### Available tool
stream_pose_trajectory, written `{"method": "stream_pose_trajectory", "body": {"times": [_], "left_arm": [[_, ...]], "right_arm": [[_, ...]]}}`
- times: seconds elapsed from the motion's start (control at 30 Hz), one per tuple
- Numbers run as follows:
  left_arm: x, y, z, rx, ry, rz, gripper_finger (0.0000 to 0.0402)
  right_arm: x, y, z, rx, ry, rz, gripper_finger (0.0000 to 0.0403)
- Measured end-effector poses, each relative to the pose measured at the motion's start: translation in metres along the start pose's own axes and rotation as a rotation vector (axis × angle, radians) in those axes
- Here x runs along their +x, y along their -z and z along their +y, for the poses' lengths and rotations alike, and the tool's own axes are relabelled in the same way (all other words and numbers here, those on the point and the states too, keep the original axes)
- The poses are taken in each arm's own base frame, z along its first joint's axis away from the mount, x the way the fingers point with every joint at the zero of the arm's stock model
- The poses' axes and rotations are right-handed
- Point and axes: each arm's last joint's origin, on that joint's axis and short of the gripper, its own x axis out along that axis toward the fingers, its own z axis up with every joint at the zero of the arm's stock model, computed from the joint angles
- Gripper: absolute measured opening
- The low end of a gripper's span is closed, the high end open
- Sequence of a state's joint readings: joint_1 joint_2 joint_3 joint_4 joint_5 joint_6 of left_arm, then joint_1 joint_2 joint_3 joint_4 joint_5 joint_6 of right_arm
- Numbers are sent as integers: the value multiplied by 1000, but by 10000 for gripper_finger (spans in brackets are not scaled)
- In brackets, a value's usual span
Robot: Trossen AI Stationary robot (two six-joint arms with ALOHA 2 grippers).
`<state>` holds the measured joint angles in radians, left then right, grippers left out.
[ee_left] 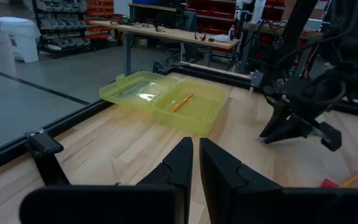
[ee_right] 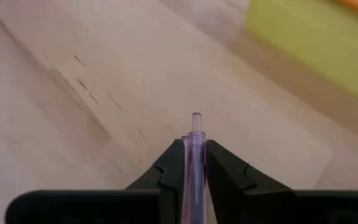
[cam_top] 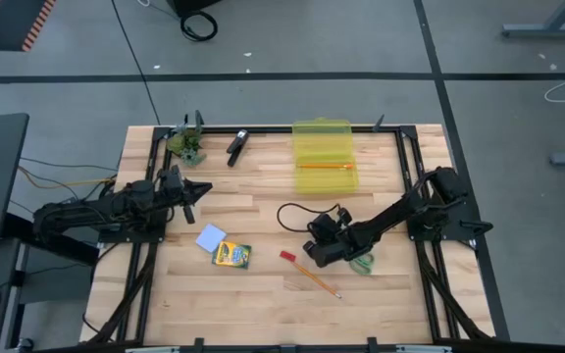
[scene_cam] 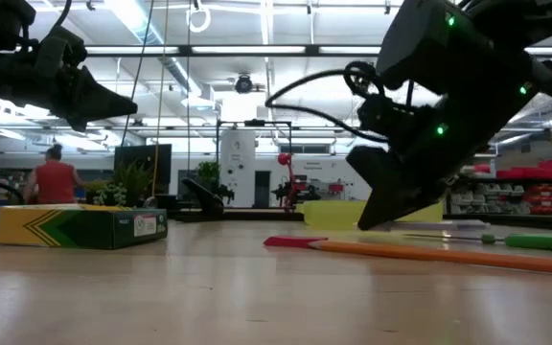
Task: Pack school essentials
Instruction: Put the purple pen into the yellow supply box
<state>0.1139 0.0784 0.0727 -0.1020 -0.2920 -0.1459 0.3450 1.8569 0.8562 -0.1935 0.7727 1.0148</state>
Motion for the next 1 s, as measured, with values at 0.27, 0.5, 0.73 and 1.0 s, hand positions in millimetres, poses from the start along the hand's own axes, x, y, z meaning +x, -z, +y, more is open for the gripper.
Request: {"method": "stream_pose_trajectory", "body": {"times": [0.27, 0.5, 0.73, 1.0], "left_arm": [[0, 0, 0, 0, 0, 0, 28], [0, 0, 0, 0, 0, 0, 36], [0, 0, 0, 0, 0, 0, 28], [0, 0, 0, 0, 0, 0, 32]], "right_arm": [[-10, -11, -1, -7, -19, -41, 62], [-18, -23, -3, -41, -33, -69, 61], [-19, -39, -12, -66, -11, -79, 62], [-13, -56, -27, -114, 9, -40, 62]]}}
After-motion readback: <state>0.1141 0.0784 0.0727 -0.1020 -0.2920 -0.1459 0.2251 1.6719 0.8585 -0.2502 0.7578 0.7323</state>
